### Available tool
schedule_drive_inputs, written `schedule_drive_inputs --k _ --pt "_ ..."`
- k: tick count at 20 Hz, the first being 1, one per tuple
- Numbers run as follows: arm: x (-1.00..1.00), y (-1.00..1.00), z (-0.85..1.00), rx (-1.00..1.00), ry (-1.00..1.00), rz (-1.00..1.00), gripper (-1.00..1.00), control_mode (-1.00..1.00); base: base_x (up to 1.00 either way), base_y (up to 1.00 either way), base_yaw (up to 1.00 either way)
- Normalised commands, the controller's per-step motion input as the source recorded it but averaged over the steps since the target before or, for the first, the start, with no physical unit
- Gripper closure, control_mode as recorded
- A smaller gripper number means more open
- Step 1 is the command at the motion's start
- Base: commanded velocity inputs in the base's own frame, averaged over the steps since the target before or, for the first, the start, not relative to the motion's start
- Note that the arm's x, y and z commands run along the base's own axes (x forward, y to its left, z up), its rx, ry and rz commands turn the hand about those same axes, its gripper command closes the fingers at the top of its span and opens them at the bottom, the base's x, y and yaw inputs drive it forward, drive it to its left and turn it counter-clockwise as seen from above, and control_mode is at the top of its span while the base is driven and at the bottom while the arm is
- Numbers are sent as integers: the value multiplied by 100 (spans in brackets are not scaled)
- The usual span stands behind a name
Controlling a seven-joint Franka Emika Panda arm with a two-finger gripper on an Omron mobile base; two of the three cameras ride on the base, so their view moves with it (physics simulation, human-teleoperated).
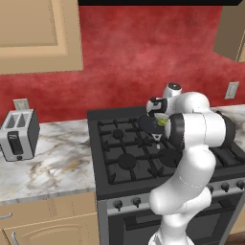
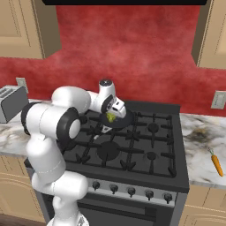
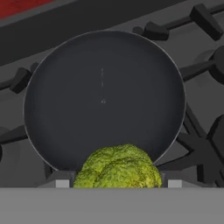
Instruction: Put the carrot and broccoli in the pan. Then turn on the rear center burner and set the heat to medium.
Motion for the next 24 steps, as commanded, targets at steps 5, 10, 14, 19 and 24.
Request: schedule_drive_inputs --k 5,10,14,19,24 --pt "28 0 -19 0 0 0 100 -100 0 0 0" --pt "30 0 -18 0 0 0 100 -100 0 0 0" --pt "7 0 -21 0 0 0 100 -100 0 0 0" --pt "0 0 -6 0 0 0 100 -100 0 0 0" --pt "2 0 0 0 0 -1 -100 -100 0 0 0"
